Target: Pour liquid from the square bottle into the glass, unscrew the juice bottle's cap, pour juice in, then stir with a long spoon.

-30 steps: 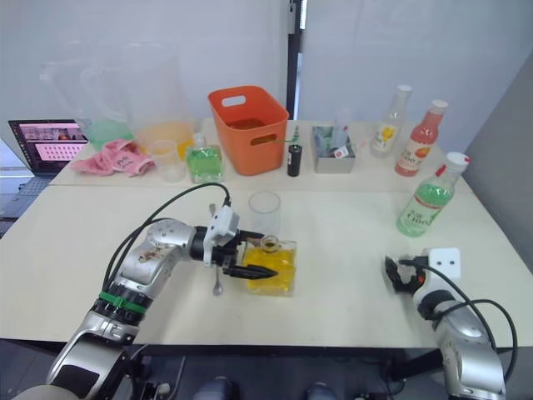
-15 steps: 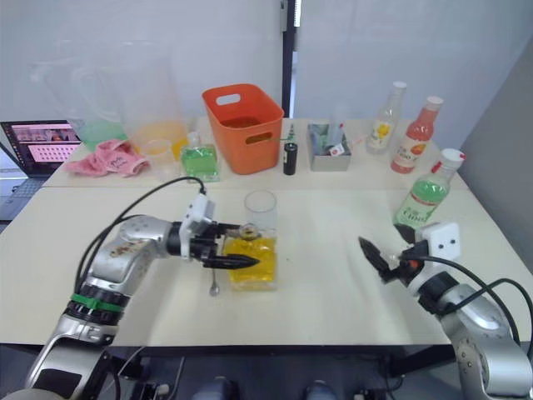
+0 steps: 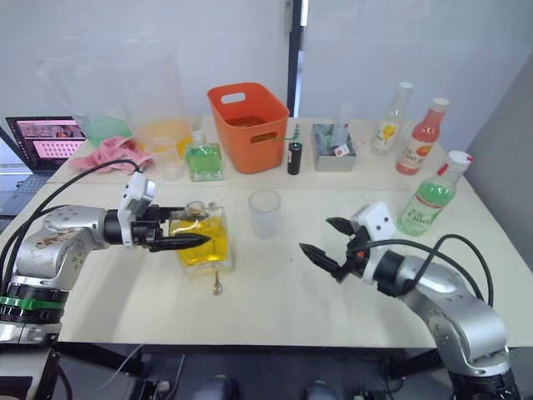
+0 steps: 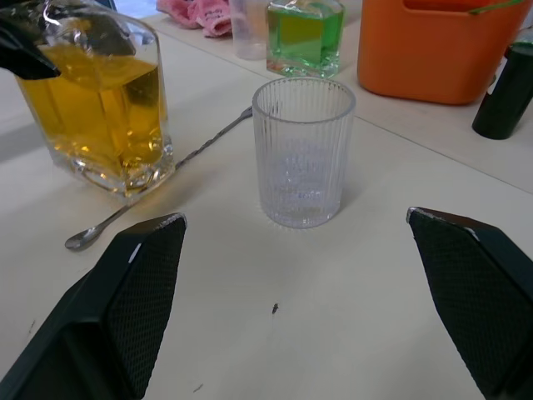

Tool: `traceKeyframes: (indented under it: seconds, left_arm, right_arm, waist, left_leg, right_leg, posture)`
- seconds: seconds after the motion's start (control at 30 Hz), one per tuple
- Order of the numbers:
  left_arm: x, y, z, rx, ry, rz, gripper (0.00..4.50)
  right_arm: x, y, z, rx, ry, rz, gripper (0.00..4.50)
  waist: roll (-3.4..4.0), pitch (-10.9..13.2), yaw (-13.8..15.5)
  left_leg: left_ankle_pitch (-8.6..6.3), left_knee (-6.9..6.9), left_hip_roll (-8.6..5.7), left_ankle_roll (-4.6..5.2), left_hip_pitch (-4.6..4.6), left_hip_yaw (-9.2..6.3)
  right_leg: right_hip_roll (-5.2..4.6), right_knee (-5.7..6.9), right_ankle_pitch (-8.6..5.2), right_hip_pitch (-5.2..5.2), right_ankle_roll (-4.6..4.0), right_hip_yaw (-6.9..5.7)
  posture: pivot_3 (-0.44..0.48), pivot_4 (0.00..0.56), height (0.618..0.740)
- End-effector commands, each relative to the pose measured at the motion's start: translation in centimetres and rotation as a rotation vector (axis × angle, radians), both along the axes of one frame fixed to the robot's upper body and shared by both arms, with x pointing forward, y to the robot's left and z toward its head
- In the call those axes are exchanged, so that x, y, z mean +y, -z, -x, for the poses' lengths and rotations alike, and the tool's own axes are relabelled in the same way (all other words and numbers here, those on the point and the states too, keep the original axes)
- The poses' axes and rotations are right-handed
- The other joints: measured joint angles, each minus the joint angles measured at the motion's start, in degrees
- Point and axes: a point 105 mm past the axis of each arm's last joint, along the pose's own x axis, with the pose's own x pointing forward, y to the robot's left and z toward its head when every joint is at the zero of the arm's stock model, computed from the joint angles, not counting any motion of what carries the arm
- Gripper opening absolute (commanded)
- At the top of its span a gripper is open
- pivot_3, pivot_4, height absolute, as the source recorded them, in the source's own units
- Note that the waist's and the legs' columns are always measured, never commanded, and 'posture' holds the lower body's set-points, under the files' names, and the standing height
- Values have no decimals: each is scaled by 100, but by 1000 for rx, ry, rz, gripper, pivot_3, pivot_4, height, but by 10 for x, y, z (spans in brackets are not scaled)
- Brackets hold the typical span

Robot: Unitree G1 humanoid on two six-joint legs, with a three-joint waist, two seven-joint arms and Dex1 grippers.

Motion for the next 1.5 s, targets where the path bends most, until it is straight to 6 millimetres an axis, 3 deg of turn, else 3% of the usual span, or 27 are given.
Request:
traceKeyframes:
  seconds: [0.03,0.17,0.37,0.63,0.9,1.5]
  left_arm:
    - [7,-43,-19,-224,-63,8,2814]
    - [1,-50,-45,-319,-113,-13,2814]
    - [-33,-52,-82,-453,-147,-60,2814]
    - [-69,-63,-106,-634,-213,-155,2814]
    - [-86,-74,-108,-791,-215,-235,2814]
    - [-97,-85,-107,-1098,-209,-424,2814]
  right_arm:
    - [3,-6,-3,-36,10,-1,4500]
    - [6,-6,-6,-45,25,-2,4500]
    - [12,-7,-6,-54,34,-19,4500]
    - [18,-9,-5,-64,54,-39,4500]
    - [20,-10,-3,-76,92,-65,4500]
    - [26,-12,0,-81,110,-108,4500]
  waist:
    - [-13,7,21]
    - [-24,13,40]
    - [-38,21,48]
    - [-62,35,-29]
    - [-68,39,-36]
    - [-70,41,-26]
  left_leg:
    - [0,1,0,0,-3,0]
    - [1,6,-2,-1,-21,0]
    - [2,8,-7,-1,-36,0]
    - [8,9,-7,-5,-76,-2]
    - [8,7,-8,-5,-79,-3]
    - [9,8,-9,-7,-80,-5]
  right_leg:
    - [0,0,0,-1,0,0]
    - [0,0,3,-14,4,-2]
    - [0,-6,7,-22,11,-2]
    - [0,59,14,-75,11,-1]
    - [-1,59,15,-77,12,-1]
    - [-1,64,15,-79,12,-1]
  posture:
    - [0,150,739]
    - [0,150,739]
    - [0,150,739]
    - [0,150,739]
    - [0,150,739]
    - [0,150,739]
